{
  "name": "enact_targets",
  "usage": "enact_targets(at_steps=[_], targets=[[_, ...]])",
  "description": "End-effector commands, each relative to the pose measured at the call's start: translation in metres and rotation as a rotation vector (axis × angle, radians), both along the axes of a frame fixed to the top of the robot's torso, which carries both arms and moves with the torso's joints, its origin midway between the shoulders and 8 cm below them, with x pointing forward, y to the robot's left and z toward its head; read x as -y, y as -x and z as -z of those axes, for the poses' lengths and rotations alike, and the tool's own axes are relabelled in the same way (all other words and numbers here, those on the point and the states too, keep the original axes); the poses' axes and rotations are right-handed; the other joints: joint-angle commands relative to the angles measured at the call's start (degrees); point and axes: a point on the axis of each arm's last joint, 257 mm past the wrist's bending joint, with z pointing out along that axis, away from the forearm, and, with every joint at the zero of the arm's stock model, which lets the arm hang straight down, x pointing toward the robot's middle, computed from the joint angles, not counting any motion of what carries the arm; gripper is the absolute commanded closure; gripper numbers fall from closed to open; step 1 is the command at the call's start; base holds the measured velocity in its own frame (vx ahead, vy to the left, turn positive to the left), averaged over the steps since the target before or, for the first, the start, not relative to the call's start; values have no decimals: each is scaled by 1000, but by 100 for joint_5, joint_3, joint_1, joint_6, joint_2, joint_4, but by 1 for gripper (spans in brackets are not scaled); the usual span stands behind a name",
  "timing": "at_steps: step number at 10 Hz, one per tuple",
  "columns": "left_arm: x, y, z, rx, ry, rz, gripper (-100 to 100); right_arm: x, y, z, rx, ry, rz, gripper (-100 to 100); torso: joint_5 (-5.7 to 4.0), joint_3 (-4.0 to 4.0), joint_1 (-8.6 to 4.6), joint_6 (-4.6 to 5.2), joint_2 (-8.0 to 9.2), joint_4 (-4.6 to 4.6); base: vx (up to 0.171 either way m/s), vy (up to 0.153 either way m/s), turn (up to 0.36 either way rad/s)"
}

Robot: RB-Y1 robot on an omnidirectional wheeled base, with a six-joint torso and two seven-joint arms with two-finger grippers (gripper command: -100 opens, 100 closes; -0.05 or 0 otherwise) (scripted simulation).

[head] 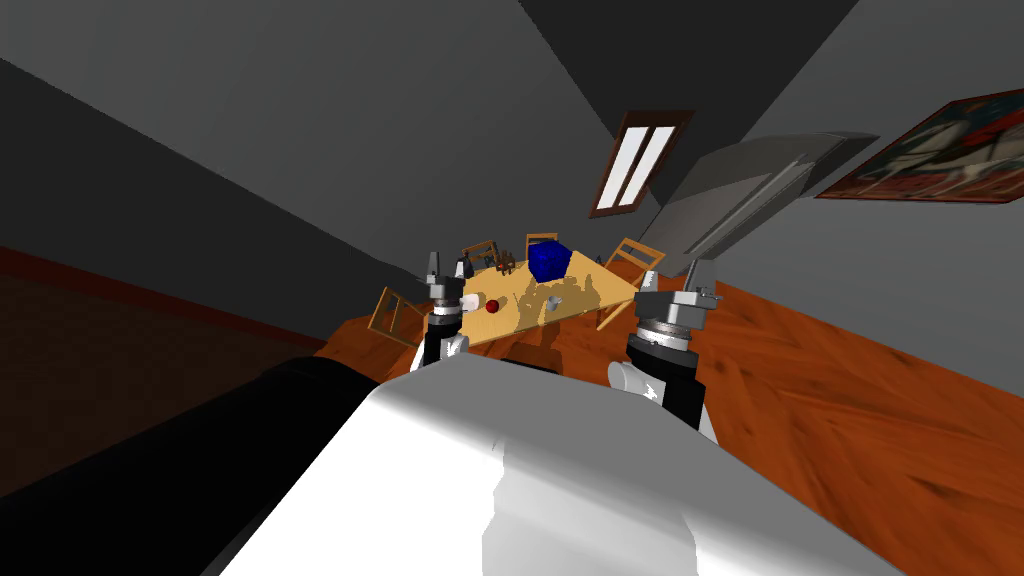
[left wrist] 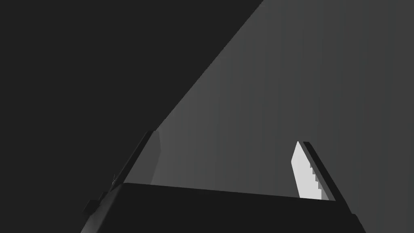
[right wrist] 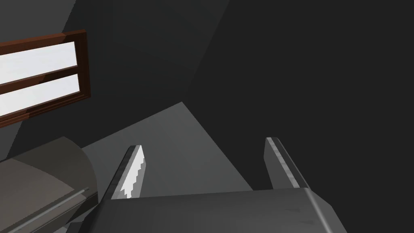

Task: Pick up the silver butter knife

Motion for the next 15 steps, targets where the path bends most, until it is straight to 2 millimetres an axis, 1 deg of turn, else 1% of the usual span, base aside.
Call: enact_targets(at_steps=[1,5,6,8,9,11,12,13,14,15], targets=[[5,-11,13,-39,-52,7,-100,0,0,0,0,0,0,0,0,0,0,0,0,0,2,-22,-31],[13,-39,52,-140,-177,-1,-100,0,0,0,0,0,0,0,-4,-1,-18,1,-2,-1,3,-51,-21],[12,-40,56,-149,-176,-2,-100,0,0,0,0,0,0,0,-5,-2,-21,1,-4,-1,6,-39,-5],[14,-57,82,-209,-256,-14,-100,0,0,0,0,0,0,0,-3,-2,-12,0,-3,-1,-5,-40,-17],[14,-57,84,-214,-255,-14,-100,0,0,0,0,0,0,0,-4,0,-16,1,1,0,-9,-40,-4],[15,-73,109,-271,-343,-29,-100,0,0,0,0,0,0,0,-3,0,-13,0,-1,0,-3,-47,-14],[14,-75,115,-284,-343,-30,-100,0,0,0,0,0,0,0,-4,0,-20,1,0,0,-7,-53,-6],[13,-82,129,-313,-389,-39,-100,0,0,0,0,0,0,0,-5,1,-19,0,1,0,1,-49,-11],[13,-83,132,-320,-389,-40,-100,0,0,0,0,0,0,0,-4,0,-19,0,0,0,1,-38,-4],[11,-91,148,-354,-436,-49,-100,0,0,0,0,0,0,0,-4,0,-14,-1,-1,0,3,-40,-14]])
